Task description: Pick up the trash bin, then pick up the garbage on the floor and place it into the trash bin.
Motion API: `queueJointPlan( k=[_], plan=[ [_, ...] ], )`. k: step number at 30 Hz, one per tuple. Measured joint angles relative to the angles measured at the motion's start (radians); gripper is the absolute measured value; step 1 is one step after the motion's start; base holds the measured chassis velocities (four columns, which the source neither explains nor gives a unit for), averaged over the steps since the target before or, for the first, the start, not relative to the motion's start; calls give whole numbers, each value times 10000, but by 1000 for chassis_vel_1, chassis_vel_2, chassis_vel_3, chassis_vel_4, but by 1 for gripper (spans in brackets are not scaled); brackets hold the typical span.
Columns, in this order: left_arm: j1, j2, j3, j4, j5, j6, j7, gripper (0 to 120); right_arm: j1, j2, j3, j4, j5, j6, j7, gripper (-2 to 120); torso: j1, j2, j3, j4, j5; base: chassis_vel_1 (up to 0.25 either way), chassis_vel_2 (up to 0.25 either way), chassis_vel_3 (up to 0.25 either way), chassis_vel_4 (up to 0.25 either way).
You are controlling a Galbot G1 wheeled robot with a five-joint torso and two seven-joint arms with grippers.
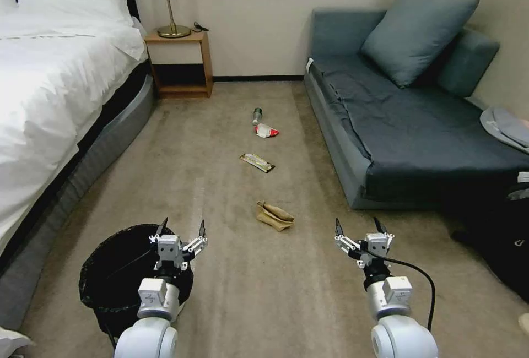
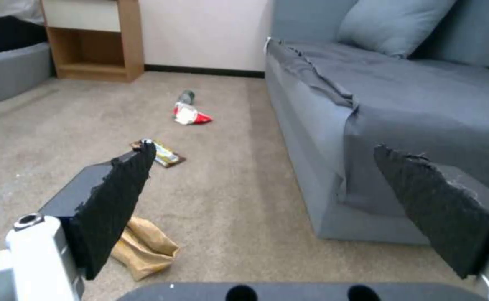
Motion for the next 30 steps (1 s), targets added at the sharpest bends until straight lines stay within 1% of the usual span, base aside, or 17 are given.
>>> queueJointPlan(
  k=[30],
  plan=[
    [0, 0, 0, 0, 0, 0, 0, 100, 0, 0, 0, 0, 0, 0, 0, 100, 0, 0, 0, 0, 0, 0, 0, 0, 0]
  ],
)
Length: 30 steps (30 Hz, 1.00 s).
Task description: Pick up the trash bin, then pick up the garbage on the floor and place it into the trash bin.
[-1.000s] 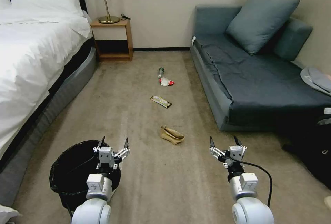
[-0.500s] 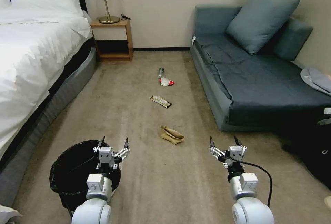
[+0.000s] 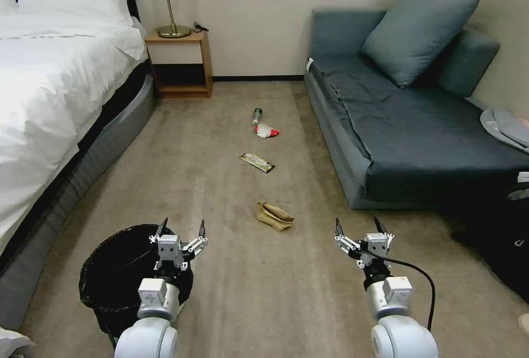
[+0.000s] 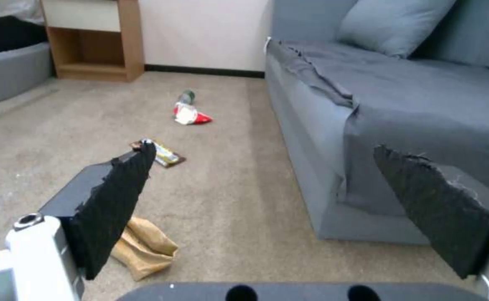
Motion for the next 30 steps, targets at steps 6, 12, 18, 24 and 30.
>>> queueJointPlan(
  k=[6, 12, 18, 24, 30],
  plan=[
    [-31, -9, 0, -2, -8, 60, -5, 100, 15, 7, -2, 18, 0, -47, 19, 100, 0, 0, 0, 0, 1, 0, 0, 0, 0],
    [-702, -335, -50, -315, -215, 1603, -429, 100, 401, 328, -144, 823, -18, -1503, 734, 100, 0, 0, 0, 0, 0, 0, 0, 0, 0],
    [-1353, -650, -93, -633, -413, 3074, -834, 100, 823, 674, -308, 1702, -65, -3100, 1519, 100, 0, 0, 0, -1, 0, 0, 0, 0, 0],
    [-1413, -679, -103, -656, -433, 3239, -880, 100, 880, 516, -409, 2412, 131, -4012, 1720, 100, 0, -1, 0, 0, 0, 0, 0, 0, 0],
    [-1229, -21, -1, -1645, -1456, 4402, -1222, 100, 651, 1, -558, 2685, 395, -4173, 1761, 100, 0, 0, 0, 0, 3, 0, 0, 0, 0]
  ],
)
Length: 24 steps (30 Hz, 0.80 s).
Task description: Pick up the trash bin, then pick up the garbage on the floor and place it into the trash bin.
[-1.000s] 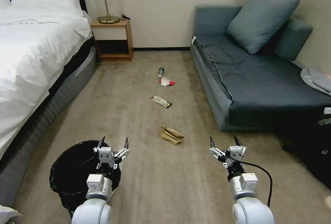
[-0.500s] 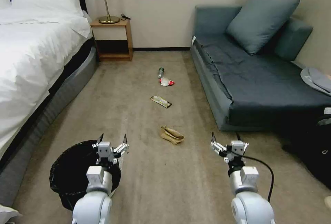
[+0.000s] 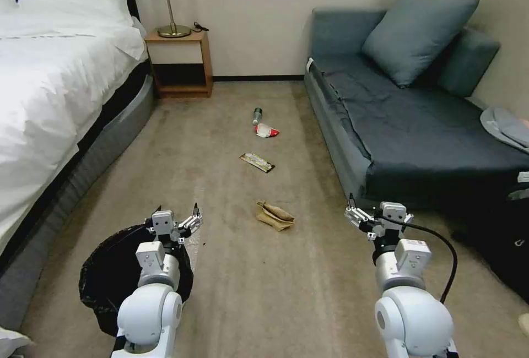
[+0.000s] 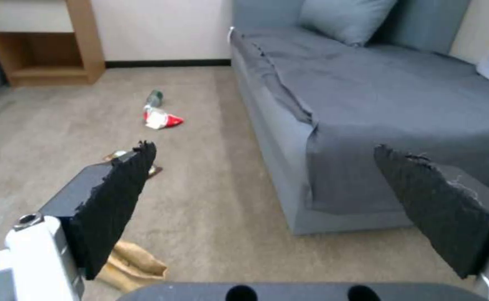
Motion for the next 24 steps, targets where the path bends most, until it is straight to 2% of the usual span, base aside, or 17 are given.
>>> queueJointPlan(
  k=[2, 5, 12, 13, 15, 16, 20, 21, 23, 24],
  plan=[
    [160, 488, 101, -683, -724, 767, -207, 100, -119, -189, -226, 64, 18, -21, 22, 100, 0, 0, 0, 0, -2, 0, 0, 0, 0],
    [227, 685, 137, -961, -1023, 1088, -304, 100, -167, -275, -581, 67, -33, -44, 34, 100, 0, 0, 0, 0, -2, 0, 0, 0, 0],
    [256, 747, 143, -1027, -1119, 1171, -346, 100, 11, -292, -1199, -244, -196, 5, 78, 100, 0, 0, 0, 0, -5, 0, 0, 0, 0],
    [315, 871, 60, -1117, -1273, 1269, -474, 100, 86, -321, -1255, -318, -190, 29, 81, 100, 0, 0, 0, -1, -7, 0, 0, 0, 0],
    [602, 1408, -397, -1408, -1865, 1611, -1072, 100, 202, -393, -1311, -448, -167, 89, 86, 100, 0, 0, 0, 0, -5, 0, 0, 0, 0],
    [602, 1408, -397, -1408, -1865, 1611, -1072, 100, 202, -393, -1311, -448, -167, 89, 86, 100, 0, 0, 0, 0, -5, 0, 0, 0, 0],
    [1384, 2884, -1632, -2206, -3482, 2537, -2682, 100, 350, -441, -1464, -665, -104, 177, 127, 100, 0, 0, 0, 3, -6, 0, 0, 0, 0],
    [1384, 2884, -1632, -2206, -3482, 2537, -2682, 100, 350, -441, -1464, -665, -104, 177, 127, 100, 0, 0, 0, 3, -6, 0, 0, 0, 0],
    [1594, 3313, -2012, -2211, -4029, 2744, -3227, 100, 366, -438, -1507, -674, -85, 175, 136, 100, 0, 0, -1, 0, 7, 0, 0, 0, 0],
    [1638, 3358, -2077, -2033, -4197, 2820, -3303, 100, 367, -434, -1541, -674, -77, 169, 136, 100, 0, 0, 0, 3, -10, 0, 0, 0, 0]
  ],
)
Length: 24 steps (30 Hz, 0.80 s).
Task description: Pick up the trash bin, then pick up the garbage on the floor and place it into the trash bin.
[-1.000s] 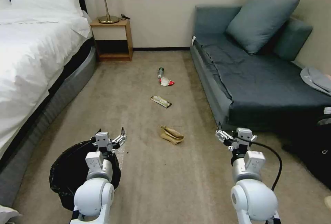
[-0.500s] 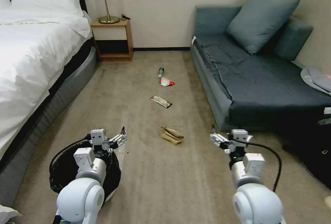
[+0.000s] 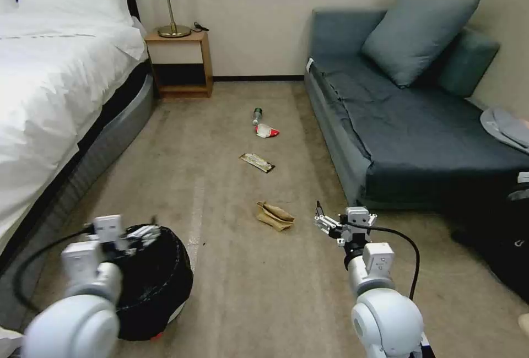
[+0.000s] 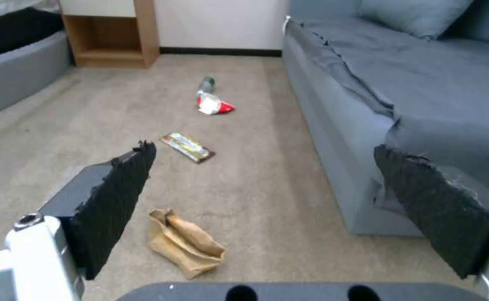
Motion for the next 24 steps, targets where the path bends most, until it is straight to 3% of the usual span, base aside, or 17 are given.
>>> queueJointPlan(
  k=[2, 4, 13, 24],
  plan=[
    [-1, 9, -16, 59, -51, 4, -2, 100, 0, 2, -10, 0, 1, -7, 0, 100, 0, 1, 0, 0, -12, 0, 0, 0, 0],
    [-48, 38, -59, 164, -99, 3, -9, 100, 1, 34, -54, -11, 1, -19, 0, 100, 0, 1, 0, -3, 14, 0, 0, 0, 0],
    [-214, 41, -197, 675, -26, 16, -32, 100, -25, 13, 36, -90, -27, -22, -1, 100, 0, 1, -1, -3, 8, 0, 0, 0, 0],
    [-154, 326, -561, 1359, -345, 152, -450, 100, 103, -61, 23, -245, -25, -13, -13, 100, 0, 0, -1, -3, 6, 0, 0, 0, 0]
  ],
)
